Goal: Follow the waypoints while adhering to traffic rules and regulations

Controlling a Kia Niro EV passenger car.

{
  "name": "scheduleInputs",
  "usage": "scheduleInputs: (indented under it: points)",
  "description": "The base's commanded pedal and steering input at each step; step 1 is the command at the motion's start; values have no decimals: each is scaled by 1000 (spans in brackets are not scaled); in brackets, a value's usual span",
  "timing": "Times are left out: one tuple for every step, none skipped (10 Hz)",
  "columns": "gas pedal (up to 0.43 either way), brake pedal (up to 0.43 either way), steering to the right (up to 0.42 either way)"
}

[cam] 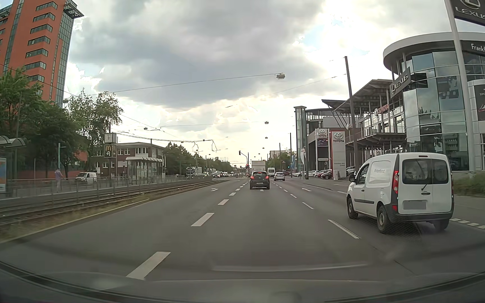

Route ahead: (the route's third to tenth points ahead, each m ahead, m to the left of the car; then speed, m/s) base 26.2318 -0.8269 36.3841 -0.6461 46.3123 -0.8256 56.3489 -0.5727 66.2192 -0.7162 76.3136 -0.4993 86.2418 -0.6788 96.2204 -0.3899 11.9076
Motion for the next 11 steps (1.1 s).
scheduleInputs:
  points:
    - [0,30,0]
    - [0,30,0]
    - [0,30,0]
    - [0,30,0]
    - [0,30,0]
    - [0,30,0]
    - [0,30,0]
    - [0,30,0]
    - [0,30,0]
    - [0,37,0]
    - [0,37,-1]
